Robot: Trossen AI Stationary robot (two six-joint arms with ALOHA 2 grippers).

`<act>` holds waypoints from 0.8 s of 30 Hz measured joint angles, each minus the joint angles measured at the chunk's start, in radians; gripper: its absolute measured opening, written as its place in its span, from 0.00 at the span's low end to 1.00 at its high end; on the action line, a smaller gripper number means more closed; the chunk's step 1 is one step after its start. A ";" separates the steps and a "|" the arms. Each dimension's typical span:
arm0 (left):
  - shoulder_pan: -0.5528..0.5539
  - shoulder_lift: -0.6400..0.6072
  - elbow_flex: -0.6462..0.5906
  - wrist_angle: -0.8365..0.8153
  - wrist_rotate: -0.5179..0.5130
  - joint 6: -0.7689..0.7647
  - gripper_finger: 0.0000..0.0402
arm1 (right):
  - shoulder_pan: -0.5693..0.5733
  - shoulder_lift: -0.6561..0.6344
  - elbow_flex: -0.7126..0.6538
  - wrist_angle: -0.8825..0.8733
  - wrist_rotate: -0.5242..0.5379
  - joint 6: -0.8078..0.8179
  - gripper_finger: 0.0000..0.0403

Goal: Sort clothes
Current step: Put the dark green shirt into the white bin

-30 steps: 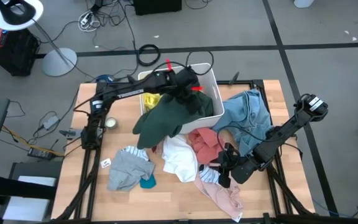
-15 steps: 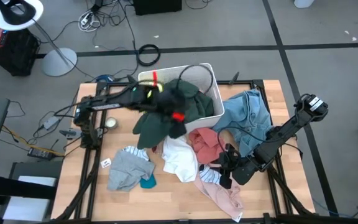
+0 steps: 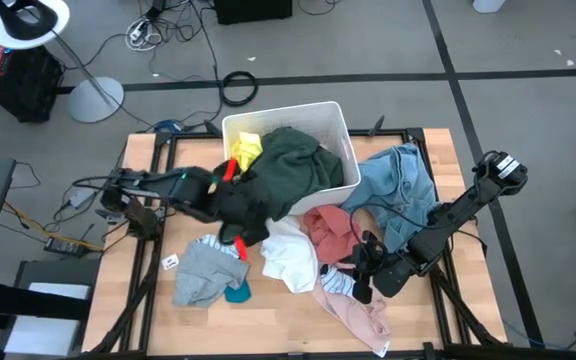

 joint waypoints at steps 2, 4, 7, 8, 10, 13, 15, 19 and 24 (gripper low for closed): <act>-0.025 -0.003 -0.007 -0.009 -0.028 -0.045 0.36 | 0.000 0.000 0.000 0.001 0.000 0.000 0.28; -0.047 -0.017 -0.041 -0.003 -0.031 -0.060 0.36 | 0.000 0.000 0.000 0.002 0.000 0.000 0.28; -0.072 -0.046 -0.127 -0.003 -0.037 -0.117 0.35 | 0.002 0.000 0.000 0.005 0.000 0.000 0.28; -0.081 -0.064 -0.167 -0.003 -0.043 -0.143 0.35 | 0.003 0.000 0.000 0.006 0.000 0.000 0.28; -0.094 -0.108 -0.259 0.019 -0.054 -0.189 0.34 | 0.003 0.000 0.000 0.008 0.000 0.000 0.28; -0.101 -0.192 -0.412 0.127 -0.059 -0.218 0.34 | 0.003 0.000 0.000 0.011 0.000 0.004 0.28; -0.101 -0.253 -0.511 0.222 -0.059 -0.220 0.34 | 0.003 0.000 0.000 0.020 -0.001 0.005 0.28; -0.068 -0.357 -0.692 0.371 -0.060 -0.212 0.34 | 0.003 0.000 0.000 0.035 -0.001 0.000 0.28; 0.007 -0.391 -0.855 0.575 -0.033 -0.102 0.34 | 0.003 0.000 0.000 0.037 -0.001 0.000 0.28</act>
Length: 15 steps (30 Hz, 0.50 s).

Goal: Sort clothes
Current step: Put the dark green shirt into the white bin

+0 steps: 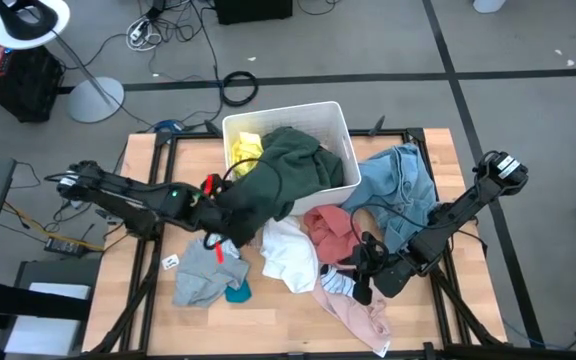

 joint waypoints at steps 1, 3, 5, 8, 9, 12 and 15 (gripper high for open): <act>0.013 -0.002 -0.014 0.029 0.012 0.024 0.34 | 0.000 0.000 0.000 0.001 0.000 0.000 0.28; 0.038 0.003 -0.027 0.048 0.028 0.044 0.32 | 0.000 0.000 0.000 0.002 0.000 0.001 0.28; 0.053 0.006 -0.021 0.045 0.027 0.047 0.25 | 0.000 0.000 0.000 0.002 0.000 0.001 0.28; 0.062 -0.003 0.017 0.033 0.037 0.101 0.07 | 0.000 0.000 0.000 0.002 0.000 0.001 0.28; 0.066 -0.006 0.035 0.040 0.034 0.110 0.04 | 0.000 0.000 0.000 0.002 0.000 -0.001 0.28; 0.093 -0.011 0.099 0.038 0.004 0.137 0.03 | 0.000 0.000 0.000 0.002 0.000 -0.008 0.28; 0.130 -0.009 0.160 0.061 -0.005 0.200 0.01 | 0.000 0.000 0.000 0.002 0.000 -0.010 0.28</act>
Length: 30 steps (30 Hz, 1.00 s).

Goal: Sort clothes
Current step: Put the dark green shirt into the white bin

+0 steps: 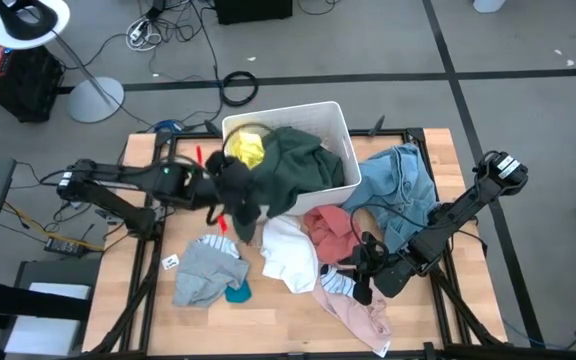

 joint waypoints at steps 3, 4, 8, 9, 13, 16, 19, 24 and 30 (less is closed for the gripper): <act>0.056 0.001 0.046 0.083 -0.001 0.083 0.01 | 0.000 0.000 0.000 0.000 0.000 0.000 0.28; 0.078 0.001 0.059 0.116 -0.001 0.114 0.01 | 0.000 0.000 0.000 0.000 0.000 0.000 0.28; 0.172 0.001 0.088 0.325 0.016 0.236 0.01 | 0.000 0.000 0.000 0.000 0.000 0.000 0.28; 0.196 0.001 0.088 0.375 0.029 0.262 0.01 | 0.000 0.000 0.000 0.000 0.000 0.000 0.28; 0.272 0.016 0.088 0.473 0.073 0.313 0.00 | 0.000 0.000 0.000 0.000 0.000 0.000 0.28; 0.316 0.054 0.078 0.452 0.091 0.321 0.00 | 0.000 0.000 0.000 -0.001 0.000 -0.004 0.28; 0.358 0.116 0.042 0.427 0.185 0.309 0.00 | 0.000 0.000 0.000 -0.003 0.000 -0.006 0.28; 0.406 0.241 -0.006 0.493 0.271 0.231 0.04 | 0.000 0.000 0.000 -0.002 0.000 -0.007 0.28; 0.452 0.412 -0.008 0.533 0.391 0.157 0.16 | 0.000 0.000 0.000 -0.007 0.000 -0.007 0.28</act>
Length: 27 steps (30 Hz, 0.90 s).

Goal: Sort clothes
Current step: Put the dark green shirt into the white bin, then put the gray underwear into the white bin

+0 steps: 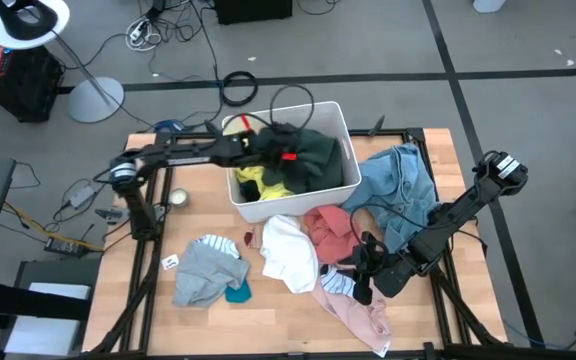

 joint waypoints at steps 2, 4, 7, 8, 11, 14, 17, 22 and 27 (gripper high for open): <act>0.016 0.049 0.001 0.012 0.039 -0.019 0.21 | 0.000 0.000 0.000 -0.006 0.000 0.000 0.28; 0.032 0.089 0.002 0.014 0.070 -0.053 0.27 | 0.000 0.000 0.000 -0.009 0.000 0.000 0.28; 0.057 0.125 0.002 0.025 0.159 -0.083 0.34 | 0.000 0.000 0.000 -0.011 0.000 0.000 0.28; 0.063 0.130 0.002 0.030 0.189 -0.083 0.36 | 0.000 0.000 0.000 -0.012 0.000 0.000 0.28; 0.077 0.126 0.002 0.033 0.249 -0.083 0.39 | 0.000 0.000 0.000 -0.019 0.000 0.000 0.28; 0.080 0.095 0.000 0.021 0.266 -0.082 0.39 | 0.000 0.000 0.000 -0.018 0.000 0.000 0.28; 0.065 0.041 -0.001 0.011 0.275 -0.060 0.39 | 0.000 0.000 0.000 -0.019 0.000 0.000 0.28; 0.021 -0.097 -0.001 -0.063 0.271 -0.024 0.39 | 0.000 0.000 0.000 -0.019 0.000 0.000 0.28; -0.062 -0.243 -0.001 -0.177 0.189 -0.004 0.39 | 0.000 0.000 0.000 -0.018 0.000 0.007 0.28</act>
